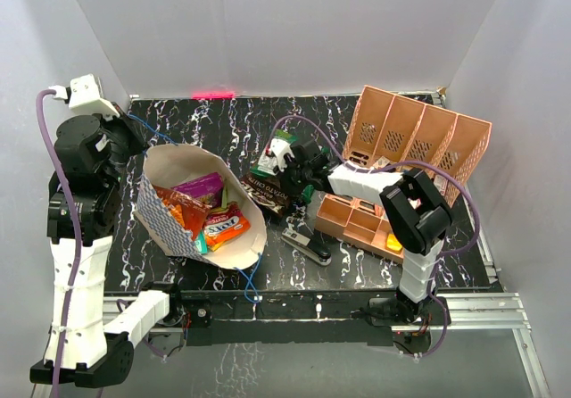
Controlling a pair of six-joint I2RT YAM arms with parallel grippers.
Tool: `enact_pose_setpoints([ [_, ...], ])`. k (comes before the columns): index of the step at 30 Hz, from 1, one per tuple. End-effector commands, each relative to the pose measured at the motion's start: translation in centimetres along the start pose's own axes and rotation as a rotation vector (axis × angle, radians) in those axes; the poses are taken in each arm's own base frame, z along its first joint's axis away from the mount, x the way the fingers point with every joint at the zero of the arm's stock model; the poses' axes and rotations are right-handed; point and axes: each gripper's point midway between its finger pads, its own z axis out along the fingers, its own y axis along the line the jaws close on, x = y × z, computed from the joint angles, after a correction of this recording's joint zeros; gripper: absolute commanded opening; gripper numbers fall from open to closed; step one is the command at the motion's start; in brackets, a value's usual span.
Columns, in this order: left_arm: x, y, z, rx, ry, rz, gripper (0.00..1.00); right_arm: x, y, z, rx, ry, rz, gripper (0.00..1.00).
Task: Take the snacks out of the paper bag
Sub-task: Place the snack at the center of the board.
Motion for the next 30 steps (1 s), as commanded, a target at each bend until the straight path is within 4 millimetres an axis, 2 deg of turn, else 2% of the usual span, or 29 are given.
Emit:
enact_pose_setpoints([
  [1, -3.4, -0.4, -1.2, 0.015, -0.125, -0.042, 0.00, -4.9, 0.6, -0.7, -0.052, -0.100, 0.100, 0.08],
  [5, -3.4, 0.1, -1.6, -0.007, -0.135, -0.051, 0.00, -9.1, -0.1, -3.6, -0.037, -0.152, 0.156, 0.07],
  [8, -3.3, 0.3, -1.6, -0.016, -0.135, -0.052, 0.00, -12.3, 0.4, -5.7, -0.054, -0.220, 0.159, 0.08],
  [9, -3.3, 0.3, -1.7, -0.016, -0.136, -0.051, 0.00, -12.6, 0.8, -5.8, -0.076, -0.223, 0.162, 0.08],
  [11, -3.3, 0.4, -1.7, -0.022, -0.138, -0.050, 0.00, -12.1, 2.4, -4.9, -0.138, -0.211, 0.185, 0.08],
  [15, -3.3, 0.5, -1.5, -0.027, -0.138, -0.045, 0.00, -9.5, 4.5, -1.5, -0.250, -0.158, 0.291, 0.08],
  [19, -3.1, 0.4, -1.4, -0.023, -0.132, -0.045, 0.00, -9.8, 6.7, -0.1, -0.351, -0.177, 0.313, 0.13],
  [24, -2.9, 0.6, -1.4, -0.032, -0.132, -0.043, 0.00, -8.4, 6.7, 1.2, -0.346, -0.146, 0.366, 0.16],
  [27, -2.9, 0.7, -1.4, -0.035, -0.134, -0.041, 0.00, -6.3, 7.9, 2.7, -0.401, -0.093, 0.446, 0.18],
  [30, -2.8, 0.6, -1.3, -0.032, -0.130, -0.042, 0.00, -3.8, 7.3, 5.0, -0.351, -0.012, 0.541, 0.21],
])
